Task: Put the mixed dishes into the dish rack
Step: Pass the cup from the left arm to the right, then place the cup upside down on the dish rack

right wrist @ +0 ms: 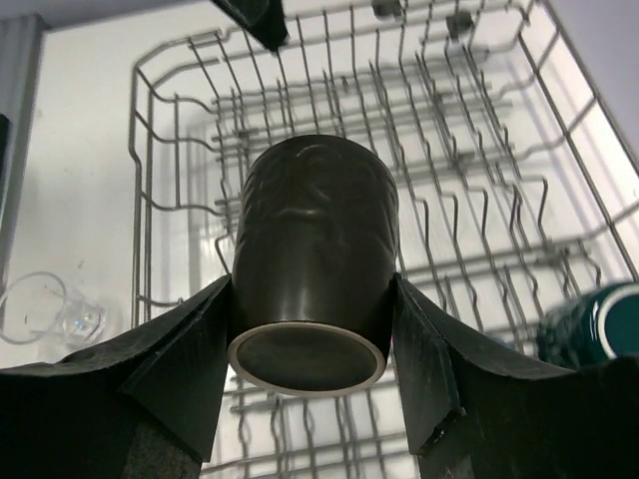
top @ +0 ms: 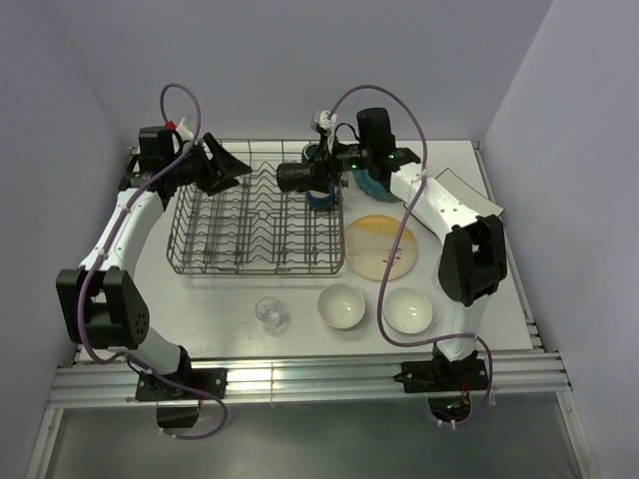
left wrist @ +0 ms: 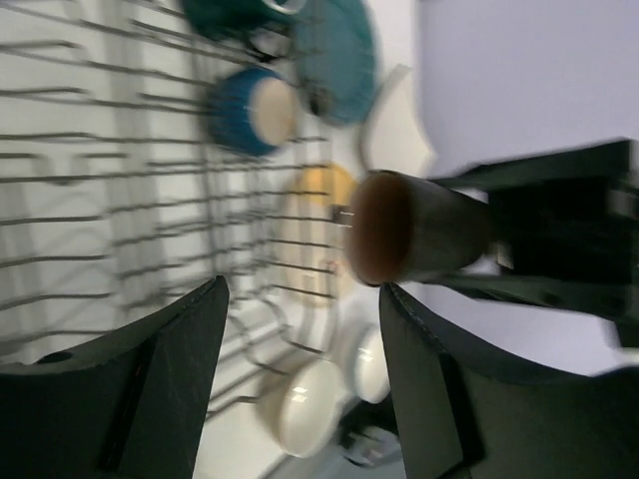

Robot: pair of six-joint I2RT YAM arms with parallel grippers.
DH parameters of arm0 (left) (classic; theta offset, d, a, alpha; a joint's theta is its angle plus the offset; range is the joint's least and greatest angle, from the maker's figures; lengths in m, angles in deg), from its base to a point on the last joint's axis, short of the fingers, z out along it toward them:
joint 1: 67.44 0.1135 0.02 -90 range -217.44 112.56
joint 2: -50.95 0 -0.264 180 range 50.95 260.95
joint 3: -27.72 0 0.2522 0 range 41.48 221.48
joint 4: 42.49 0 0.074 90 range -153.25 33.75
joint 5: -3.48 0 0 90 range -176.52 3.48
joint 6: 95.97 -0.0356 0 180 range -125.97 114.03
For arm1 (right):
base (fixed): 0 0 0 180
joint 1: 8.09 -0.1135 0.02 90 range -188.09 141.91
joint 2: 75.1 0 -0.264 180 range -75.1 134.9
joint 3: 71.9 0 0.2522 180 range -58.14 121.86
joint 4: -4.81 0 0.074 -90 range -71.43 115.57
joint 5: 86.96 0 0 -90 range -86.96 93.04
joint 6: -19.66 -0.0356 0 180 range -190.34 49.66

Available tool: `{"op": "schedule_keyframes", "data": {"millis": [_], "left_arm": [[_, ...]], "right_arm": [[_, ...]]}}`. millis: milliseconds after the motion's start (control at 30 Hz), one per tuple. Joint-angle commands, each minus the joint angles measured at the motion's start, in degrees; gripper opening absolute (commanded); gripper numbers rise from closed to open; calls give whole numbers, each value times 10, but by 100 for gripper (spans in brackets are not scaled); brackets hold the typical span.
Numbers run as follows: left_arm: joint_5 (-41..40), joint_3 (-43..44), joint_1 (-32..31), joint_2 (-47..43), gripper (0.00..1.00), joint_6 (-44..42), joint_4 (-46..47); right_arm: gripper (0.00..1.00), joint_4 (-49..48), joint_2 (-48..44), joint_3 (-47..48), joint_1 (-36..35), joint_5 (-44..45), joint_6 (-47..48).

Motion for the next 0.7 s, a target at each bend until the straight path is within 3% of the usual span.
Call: {"op": "schedule_keyframes", "data": {"millis": [0,33,233,367,533,667], "left_arm": [[-162,40,2,-64,68,-130,-115],[-216,40,2,-73,69,-137,-120],[-358,-4,2,-162,76,-159,-106],[-383,-46,2,-216,85,-155,-64],[-378,-73,2,-228,85,-149,-56],[-373,-85,2,-235,85,-151,-56]], "right_arm": [[17,175,-19,99,-36,101,73],[17,236,-13,111,-45,123,84],[16,382,46,195,-94,279,80],[17,419,88,219,-114,349,89],[18,434,121,238,-125,417,116],[19,468,170,311,-126,458,143]]}}
